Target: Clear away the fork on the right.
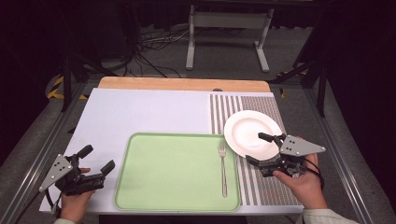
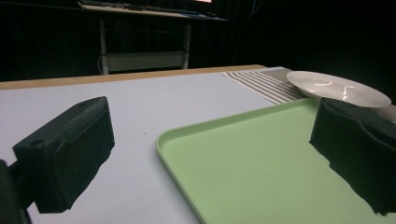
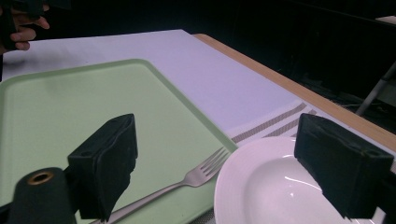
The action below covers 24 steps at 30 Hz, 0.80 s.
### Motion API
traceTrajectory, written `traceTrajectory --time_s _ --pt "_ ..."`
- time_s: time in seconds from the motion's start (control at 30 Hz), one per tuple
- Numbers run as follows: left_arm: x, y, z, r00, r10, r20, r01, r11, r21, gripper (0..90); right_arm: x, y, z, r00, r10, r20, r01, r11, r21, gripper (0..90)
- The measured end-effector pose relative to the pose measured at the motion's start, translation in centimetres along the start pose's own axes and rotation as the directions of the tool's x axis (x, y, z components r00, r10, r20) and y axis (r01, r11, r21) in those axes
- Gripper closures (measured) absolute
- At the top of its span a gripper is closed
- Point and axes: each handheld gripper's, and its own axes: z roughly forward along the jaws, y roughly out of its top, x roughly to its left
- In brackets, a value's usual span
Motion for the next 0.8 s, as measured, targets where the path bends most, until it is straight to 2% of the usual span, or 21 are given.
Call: traceTrajectory --time_s 0.03,0.37,0.57,0.8 --pt "0.0 0.0 0.0 1.0 -0.001 -0.001 0.001 1.0 0.001 0.3 -0.2 -0.8 -0.4 1.0 0.008 0.006 -0.007 1.0 -0.013 14.1" --pt "0.1 -0.1 0.0 1.0 0.002 0.0 -0.002 1.0 0.006 0.3 -0.5 -3.8 -1.3 0.9979 0.058 0.029 -0.057 0.998 -0.035 13.8" --pt "0.0 0.0 0.0 1.0 0.001 0.0 -0.001 1.0 0.003 0.3 -0.8 -5.8 -1.5 0.9983 0.054 0.02 -0.053 0.998 -0.033 13.7" --pt "0.1 0.0 0.0 1.0 -0.002 0.001 0.002 1.0 0.001 0.3 -1.2 -7.5 -2.0 0.9948 0.087 0.053 -0.084 0.995 -0.061 13.5"
